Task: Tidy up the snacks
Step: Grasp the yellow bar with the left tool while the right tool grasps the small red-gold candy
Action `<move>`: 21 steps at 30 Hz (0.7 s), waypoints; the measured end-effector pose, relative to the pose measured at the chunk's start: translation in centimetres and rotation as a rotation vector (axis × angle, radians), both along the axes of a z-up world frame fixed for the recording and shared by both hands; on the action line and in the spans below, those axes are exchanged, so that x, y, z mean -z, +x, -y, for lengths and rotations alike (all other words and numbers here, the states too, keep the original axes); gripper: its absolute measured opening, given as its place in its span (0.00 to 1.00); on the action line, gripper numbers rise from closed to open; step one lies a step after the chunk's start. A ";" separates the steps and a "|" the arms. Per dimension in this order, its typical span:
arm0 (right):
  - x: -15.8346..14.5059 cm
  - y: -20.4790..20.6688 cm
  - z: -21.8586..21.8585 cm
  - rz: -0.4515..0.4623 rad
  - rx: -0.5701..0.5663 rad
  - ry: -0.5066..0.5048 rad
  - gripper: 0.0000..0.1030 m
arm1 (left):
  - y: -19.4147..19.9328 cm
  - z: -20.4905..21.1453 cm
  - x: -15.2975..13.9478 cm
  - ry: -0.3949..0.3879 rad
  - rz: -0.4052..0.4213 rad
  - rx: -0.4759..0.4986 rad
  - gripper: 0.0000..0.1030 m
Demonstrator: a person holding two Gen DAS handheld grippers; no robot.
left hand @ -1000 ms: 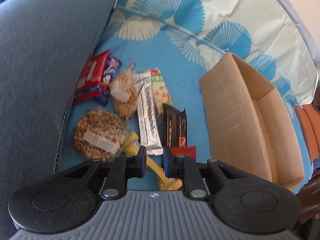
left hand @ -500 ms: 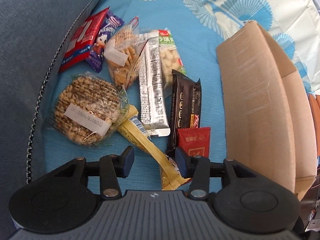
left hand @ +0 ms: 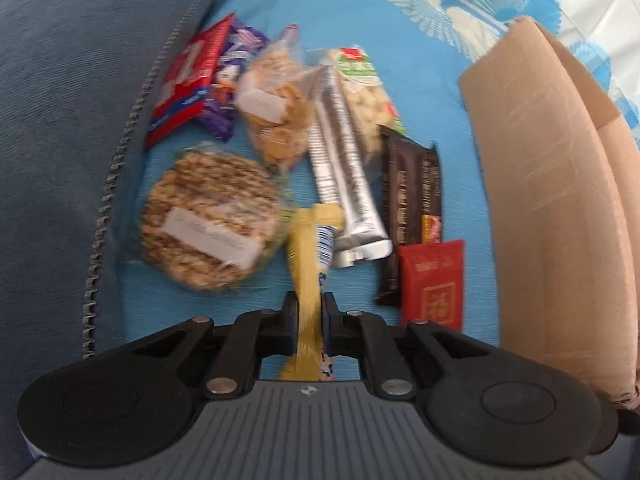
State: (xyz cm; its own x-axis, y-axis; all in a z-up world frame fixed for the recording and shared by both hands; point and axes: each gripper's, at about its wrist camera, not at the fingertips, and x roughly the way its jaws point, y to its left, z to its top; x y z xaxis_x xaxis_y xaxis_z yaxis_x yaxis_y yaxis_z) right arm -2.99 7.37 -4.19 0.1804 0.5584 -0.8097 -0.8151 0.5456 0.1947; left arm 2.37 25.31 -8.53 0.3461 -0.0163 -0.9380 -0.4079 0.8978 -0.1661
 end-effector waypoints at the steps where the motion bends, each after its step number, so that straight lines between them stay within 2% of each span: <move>1: 0.0 0.2 0.2 -0.009 0.013 0.001 0.11 | -0.2 -0.3 0.0 -0.005 -0.001 -0.010 0.11; 4: 0.1 0.3 0.2 -0.019 0.024 -0.004 0.16 | -0.7 -0.9 0.0 -0.017 -0.003 -0.023 0.11; 7: 0.6 0.2 0.2 0.008 -0.013 -0.024 0.32 | -0.7 -0.8 0.0 -0.019 -0.007 -0.018 0.12; 9: 0.2 -0.2 0.3 0.026 -0.031 -0.028 0.37 | -0.8 -0.6 0.0 -0.013 -0.006 -0.014 0.12; 11: -0.3 -0.1 0.6 0.010 -0.025 -0.026 0.50 | -0.6 -0.4 0.1 -0.012 -0.008 -0.010 0.12; 12: -0.5 -0.1 0.7 -0.001 -0.024 -0.025 0.52 | -0.6 -0.3 0.1 -0.009 -0.009 -0.006 0.13; 19: -0.1 -1.5 0.1 0.003 -0.101 -0.071 0.51 | 0.1 0.8 0.1 0.005 -0.008 0.016 0.13; 21: 0.1 -2.2 -0.3 0.009 -0.134 -0.082 0.46 | 0.2 0.9 0.3 0.011 -0.008 0.023 0.14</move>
State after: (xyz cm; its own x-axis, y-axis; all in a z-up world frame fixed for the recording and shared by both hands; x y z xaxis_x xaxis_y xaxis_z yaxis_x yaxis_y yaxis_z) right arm -5.17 7.67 -4.31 0.1165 0.5098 -0.8523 -0.8833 0.4456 0.1458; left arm 2.59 24.44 -8.82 0.3385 -0.0142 -0.9409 -0.3882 0.9087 -0.1534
